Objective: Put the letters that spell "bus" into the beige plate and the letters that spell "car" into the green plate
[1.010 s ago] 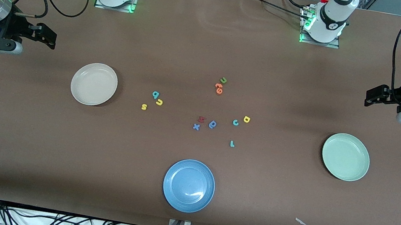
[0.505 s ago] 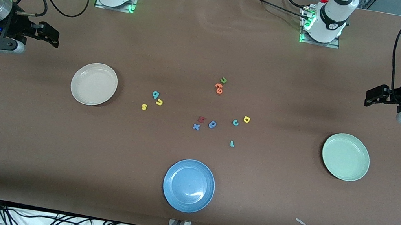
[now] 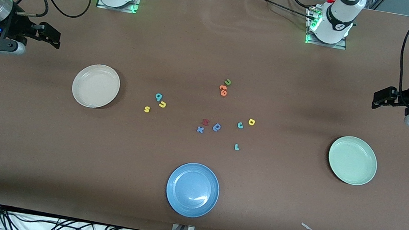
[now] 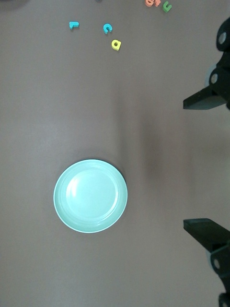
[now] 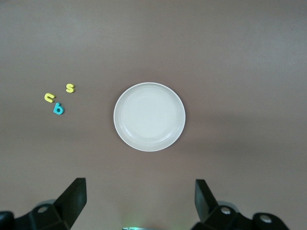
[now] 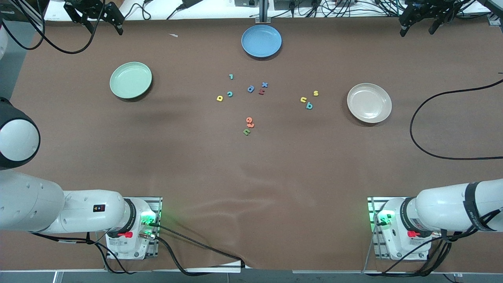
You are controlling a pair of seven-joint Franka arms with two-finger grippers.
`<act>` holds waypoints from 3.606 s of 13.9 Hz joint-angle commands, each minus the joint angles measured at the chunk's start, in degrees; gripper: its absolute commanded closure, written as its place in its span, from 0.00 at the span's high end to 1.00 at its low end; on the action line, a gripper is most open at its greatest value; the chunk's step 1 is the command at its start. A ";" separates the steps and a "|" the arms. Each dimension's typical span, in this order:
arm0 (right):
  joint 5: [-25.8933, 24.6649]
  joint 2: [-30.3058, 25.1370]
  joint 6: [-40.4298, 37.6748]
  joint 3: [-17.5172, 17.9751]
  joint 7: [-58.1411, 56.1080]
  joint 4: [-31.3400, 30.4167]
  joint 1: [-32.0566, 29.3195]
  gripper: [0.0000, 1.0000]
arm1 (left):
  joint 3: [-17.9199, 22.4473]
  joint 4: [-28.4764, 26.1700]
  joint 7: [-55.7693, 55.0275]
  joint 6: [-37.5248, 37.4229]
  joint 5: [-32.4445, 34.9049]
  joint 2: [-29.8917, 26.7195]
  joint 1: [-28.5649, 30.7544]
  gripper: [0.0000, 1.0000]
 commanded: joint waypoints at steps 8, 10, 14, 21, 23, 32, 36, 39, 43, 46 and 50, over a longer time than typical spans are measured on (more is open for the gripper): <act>0.96 0.40 -1.51 0.10 -1.28 1.05 -0.43 1.00 | -0.49 0.93 0.95 -1.23 1.90 -0.27 0.32 1.00; 0.97 0.40 -1.51 0.10 -1.28 1.05 -0.52 1.00 | -0.49 0.93 0.95 -1.23 1.90 -0.27 0.32 1.00; 0.97 0.40 -1.42 0.10 -1.28 1.05 -0.43 1.00 | -0.49 0.93 0.95 -1.23 1.90 -0.27 0.32 1.00; 0.97 0.41 -1.42 0.10 -1.28 0.97 -0.52 1.00 | -0.49 0.93 0.95 -1.14 1.90 -0.27 0.32 1.00; 0.88 0.40 -1.42 0.10 -1.28 0.97 -0.52 1.00 | -0.49 0.93 0.95 -1.23 1.90 -0.27 0.32 1.00; 1.58 8.13 1.46 0.98 -6.11 -0.26 6.14 0.99 | -0.75 0.75 0.86 -0.97 1.73 0.34 0.06 1.00; 1.67 12.17 18.56 2.38 -4.71 -10.51 10.64 0.94 | -2.51 -0.21 0.25 1.39 1.11 3.59 -1.34 1.00; 1.67 14.63 33.17 2.65 -2.61 -17.65 12.92 0.94 | -6.45 -0.39 -2.81 6.13 0.93 8.41 -1.70 1.00; 1.58 22.71 44.43 3.43 13.43 -17.49 17.93 0.73 | -13.84 -6.70 -13.79 21.23 1.11 14.48 -1.78 1.00; 1.49 26.23 50.06 3.70 24.11 -17.67 22.06 0.68 | -16.05 -9.09 -17.23 28.54 1.81 19.32 -3.53 1.00; 1.23 28.44 51.75 3.61 26.32 -17.93 22.86 0.61 | -15.96 -12.43 -23.81 38.39 4.43 23.54 -8.37 1.00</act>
